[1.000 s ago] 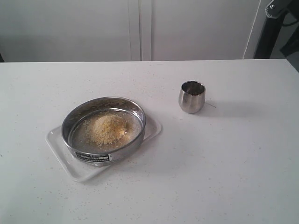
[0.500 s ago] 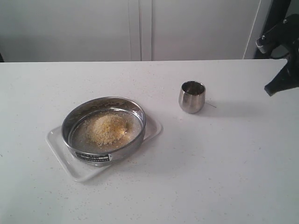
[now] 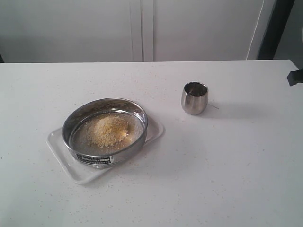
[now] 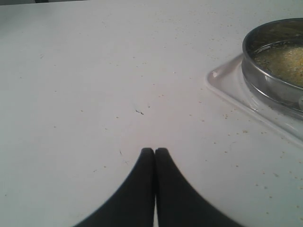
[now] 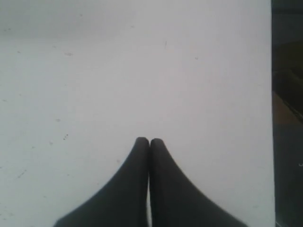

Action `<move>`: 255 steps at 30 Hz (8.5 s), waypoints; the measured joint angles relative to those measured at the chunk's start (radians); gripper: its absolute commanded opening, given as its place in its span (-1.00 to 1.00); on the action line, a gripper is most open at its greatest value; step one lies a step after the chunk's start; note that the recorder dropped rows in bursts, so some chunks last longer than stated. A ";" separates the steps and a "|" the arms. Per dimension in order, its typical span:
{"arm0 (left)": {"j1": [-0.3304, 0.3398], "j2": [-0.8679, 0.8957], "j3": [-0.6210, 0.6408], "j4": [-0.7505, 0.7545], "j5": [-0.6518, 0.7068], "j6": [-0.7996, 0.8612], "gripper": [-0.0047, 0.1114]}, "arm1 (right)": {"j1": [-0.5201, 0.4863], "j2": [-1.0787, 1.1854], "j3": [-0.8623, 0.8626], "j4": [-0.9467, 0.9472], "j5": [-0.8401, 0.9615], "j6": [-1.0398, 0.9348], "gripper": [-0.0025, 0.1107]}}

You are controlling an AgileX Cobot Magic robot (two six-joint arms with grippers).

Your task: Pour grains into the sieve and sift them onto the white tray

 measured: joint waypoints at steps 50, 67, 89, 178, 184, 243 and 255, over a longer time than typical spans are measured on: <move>0.000 0.000 0.000 -0.123 -0.209 -0.189 -0.92 | 0.043 -0.350 0.471 0.304 -0.585 -0.292 -0.96; 0.000 0.000 -0.017 -0.127 -0.481 -0.273 -0.92 | 0.045 -0.350 0.471 0.304 -0.588 -0.292 -0.96; 0.000 0.734 -0.594 -0.158 0.218 0.170 -0.92 | 0.045 -0.350 0.471 0.304 -0.589 -0.292 -0.96; -0.267 1.990 -1.521 -0.161 0.414 0.159 0.14 | 0.045 -0.350 0.471 0.304 -0.593 -0.299 -0.96; -0.267 2.019 -1.525 -0.161 0.404 0.157 -0.04 | 0.045 -0.350 0.471 0.304 -0.593 -0.299 -0.96; -0.262 1.936 -1.527 -0.157 0.527 0.110 -0.92 | 0.045 -0.350 0.471 0.304 -0.593 -0.299 -0.96; -0.189 1.888 -1.509 -0.162 0.570 0.215 -0.92 | 0.045 -0.350 0.471 0.304 -0.593 -0.299 -0.96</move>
